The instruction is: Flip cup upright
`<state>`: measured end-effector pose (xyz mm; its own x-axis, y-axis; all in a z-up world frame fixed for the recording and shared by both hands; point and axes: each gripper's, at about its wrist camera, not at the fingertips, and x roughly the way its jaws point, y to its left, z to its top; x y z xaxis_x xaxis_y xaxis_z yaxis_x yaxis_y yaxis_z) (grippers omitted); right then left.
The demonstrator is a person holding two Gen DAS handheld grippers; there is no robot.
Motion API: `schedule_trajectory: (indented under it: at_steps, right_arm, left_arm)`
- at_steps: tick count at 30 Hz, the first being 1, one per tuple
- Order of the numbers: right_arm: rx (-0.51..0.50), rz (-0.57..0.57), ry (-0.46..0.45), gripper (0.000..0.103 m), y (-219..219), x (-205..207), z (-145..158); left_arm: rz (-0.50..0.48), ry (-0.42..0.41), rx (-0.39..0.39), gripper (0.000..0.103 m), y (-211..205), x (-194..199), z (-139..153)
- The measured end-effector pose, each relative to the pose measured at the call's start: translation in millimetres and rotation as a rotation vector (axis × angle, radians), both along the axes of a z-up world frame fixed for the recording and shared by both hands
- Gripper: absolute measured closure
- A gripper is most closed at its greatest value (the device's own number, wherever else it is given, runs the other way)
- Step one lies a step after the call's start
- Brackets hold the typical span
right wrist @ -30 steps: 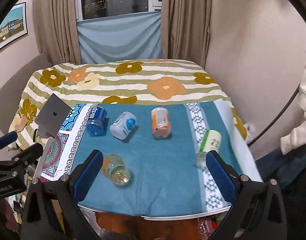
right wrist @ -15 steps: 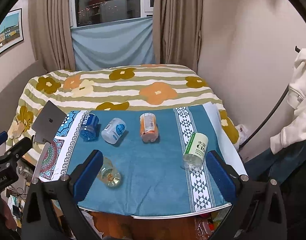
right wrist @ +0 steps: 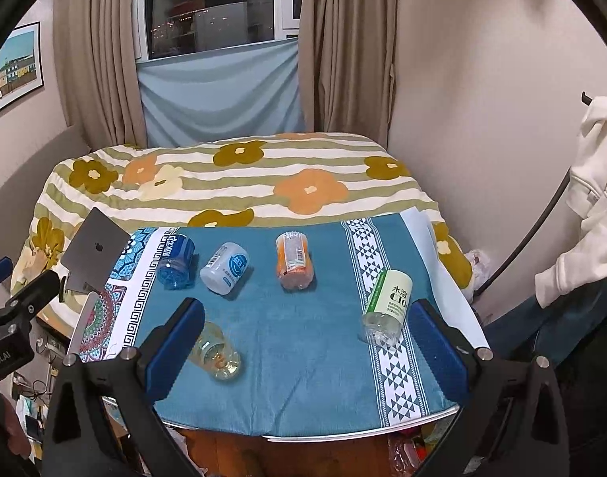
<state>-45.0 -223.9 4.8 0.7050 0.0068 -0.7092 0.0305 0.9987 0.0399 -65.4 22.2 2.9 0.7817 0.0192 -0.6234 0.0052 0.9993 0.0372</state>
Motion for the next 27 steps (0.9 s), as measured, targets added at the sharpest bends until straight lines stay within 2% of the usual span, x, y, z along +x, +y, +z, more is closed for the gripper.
schedule_trajectory:
  at_steps: [27]
  right_arm:
    - [-0.004,0.000,-0.007,0.000,3.2,2.3,2.5]
  left_arm:
    - [-0.008,-0.009,0.001,0.000,-1.8,3.7,3.8]
